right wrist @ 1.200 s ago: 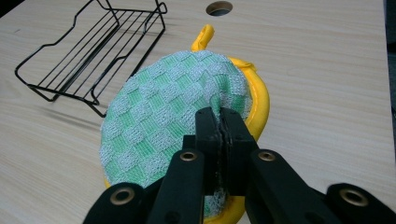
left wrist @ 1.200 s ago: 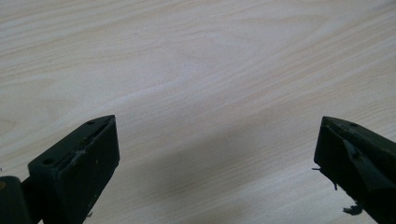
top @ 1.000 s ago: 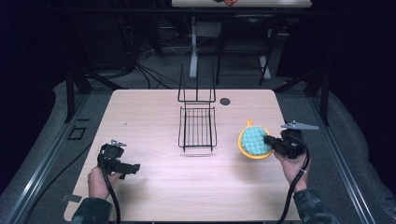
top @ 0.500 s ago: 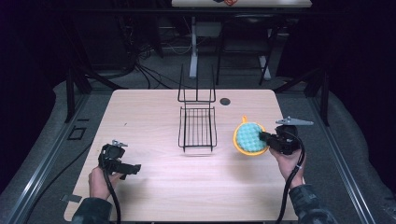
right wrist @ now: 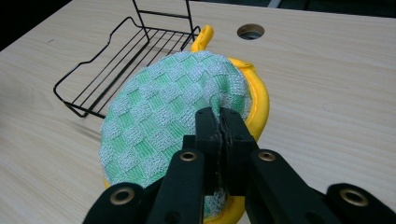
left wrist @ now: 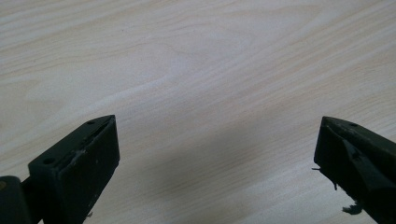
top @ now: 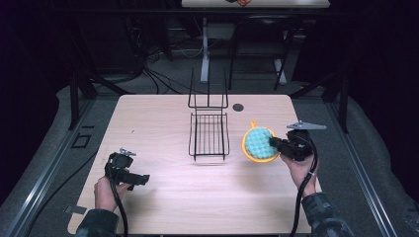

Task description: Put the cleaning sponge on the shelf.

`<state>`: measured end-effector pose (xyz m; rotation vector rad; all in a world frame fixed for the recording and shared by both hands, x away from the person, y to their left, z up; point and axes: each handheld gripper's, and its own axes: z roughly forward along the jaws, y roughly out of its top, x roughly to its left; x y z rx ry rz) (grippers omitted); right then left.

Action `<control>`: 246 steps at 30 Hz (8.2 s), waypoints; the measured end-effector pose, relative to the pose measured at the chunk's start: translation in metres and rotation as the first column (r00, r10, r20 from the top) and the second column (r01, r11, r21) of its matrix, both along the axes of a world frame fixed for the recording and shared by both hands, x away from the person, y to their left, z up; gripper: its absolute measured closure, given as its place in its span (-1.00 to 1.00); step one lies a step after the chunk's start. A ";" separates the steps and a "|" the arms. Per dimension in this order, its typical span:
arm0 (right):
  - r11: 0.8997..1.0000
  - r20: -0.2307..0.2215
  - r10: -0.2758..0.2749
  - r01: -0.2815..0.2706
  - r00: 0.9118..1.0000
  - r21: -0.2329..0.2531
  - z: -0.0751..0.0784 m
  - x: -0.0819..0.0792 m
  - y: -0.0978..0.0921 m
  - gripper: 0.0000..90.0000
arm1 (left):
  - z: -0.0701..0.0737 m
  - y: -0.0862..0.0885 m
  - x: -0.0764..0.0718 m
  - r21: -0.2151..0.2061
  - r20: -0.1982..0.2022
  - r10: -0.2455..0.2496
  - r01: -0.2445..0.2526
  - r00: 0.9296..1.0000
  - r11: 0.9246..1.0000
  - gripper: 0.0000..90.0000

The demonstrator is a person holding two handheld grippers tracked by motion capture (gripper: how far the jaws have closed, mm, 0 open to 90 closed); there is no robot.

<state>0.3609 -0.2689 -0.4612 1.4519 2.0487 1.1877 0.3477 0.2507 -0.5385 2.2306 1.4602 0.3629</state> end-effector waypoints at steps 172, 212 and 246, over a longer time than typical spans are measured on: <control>0.999 -0.071 -0.010 0.013 0.997 0.053 -0.053 0.069 0.153 0.17 | -0.002 -0.007 0.001 0.001 -0.010 -0.059 0.059 0.998 0.998 -1.00; 0.985 -0.079 0.158 -0.163 0.984 -0.059 0.017 -0.014 0.058 -1.00 | -0.002 -0.007 0.000 0.003 -0.011 -0.056 0.056 0.998 0.998 -1.00; 0.989 -0.232 0.023 -0.056 0.973 -0.137 -0.061 -0.079 -0.042 -1.00 | -0.003 -0.010 0.001 0.013 -0.020 -0.072 0.072 0.997 0.997 -1.00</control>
